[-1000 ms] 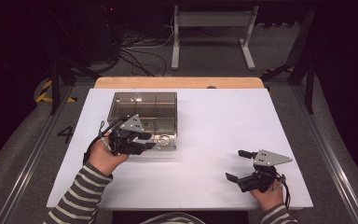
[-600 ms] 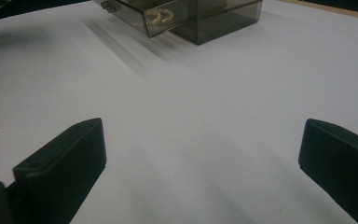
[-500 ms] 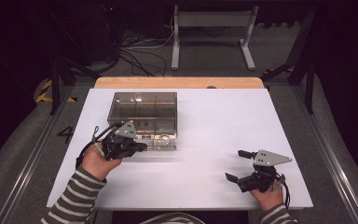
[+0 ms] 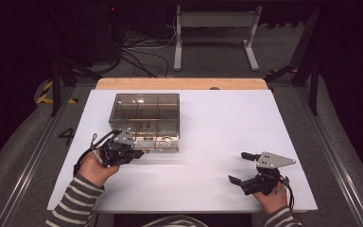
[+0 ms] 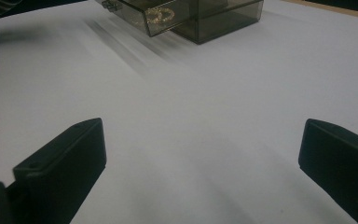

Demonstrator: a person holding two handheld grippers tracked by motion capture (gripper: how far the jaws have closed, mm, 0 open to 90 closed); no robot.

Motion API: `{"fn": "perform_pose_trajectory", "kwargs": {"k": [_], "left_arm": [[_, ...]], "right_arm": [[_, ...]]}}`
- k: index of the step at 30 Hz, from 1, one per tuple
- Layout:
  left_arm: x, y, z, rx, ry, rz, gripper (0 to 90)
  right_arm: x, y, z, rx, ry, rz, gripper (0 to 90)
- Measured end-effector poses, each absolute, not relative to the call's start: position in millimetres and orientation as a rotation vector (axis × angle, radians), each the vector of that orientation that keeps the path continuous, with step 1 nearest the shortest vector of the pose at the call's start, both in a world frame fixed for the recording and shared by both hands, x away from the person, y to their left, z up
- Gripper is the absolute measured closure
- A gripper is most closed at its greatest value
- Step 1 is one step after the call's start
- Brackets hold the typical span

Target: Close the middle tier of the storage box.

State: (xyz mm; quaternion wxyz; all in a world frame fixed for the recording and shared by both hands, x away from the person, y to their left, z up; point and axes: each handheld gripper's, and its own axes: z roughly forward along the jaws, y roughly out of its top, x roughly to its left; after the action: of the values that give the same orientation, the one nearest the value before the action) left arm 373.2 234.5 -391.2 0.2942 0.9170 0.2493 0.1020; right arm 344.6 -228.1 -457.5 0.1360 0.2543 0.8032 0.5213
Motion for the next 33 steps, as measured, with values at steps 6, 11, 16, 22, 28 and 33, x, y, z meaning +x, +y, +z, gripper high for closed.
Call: {"fn": "perform_pose_trajectory", "kwargs": {"k": [6, 11, 16, 22, 28, 33], "left_arm": [[373, 240, -398, 2.444, 0.686, 0.250, 89.7], [375, 243, -402, 2.460, 0.714, 0.259, 89.7], [376, 246, -405, 2.475, 0.736, 0.271, 89.7], [381, 249, -410, 2.478, 0.762, 0.274, 89.7], [386, 252, -415, 2.481, 0.789, 0.296, 89.7], [386, 251, -416, 2.479, 0.788, 0.307, 89.7]], "right_arm": [[345, -228, -458, 0.733, 2.326, 1.505, 1.5], [345, -228, -458, 0.732, 2.327, 1.505, 1.5], [345, -228, -458, 0.733, 2.327, 1.505, 1.5], [345, -228, -458, 0.733, 2.327, 1.505, 1.5], [345, -228, -458, 0.733, 2.327, 1.506, 1.5], [345, -227, -458, 0.734, 2.329, 1.506, 1.5]]}}
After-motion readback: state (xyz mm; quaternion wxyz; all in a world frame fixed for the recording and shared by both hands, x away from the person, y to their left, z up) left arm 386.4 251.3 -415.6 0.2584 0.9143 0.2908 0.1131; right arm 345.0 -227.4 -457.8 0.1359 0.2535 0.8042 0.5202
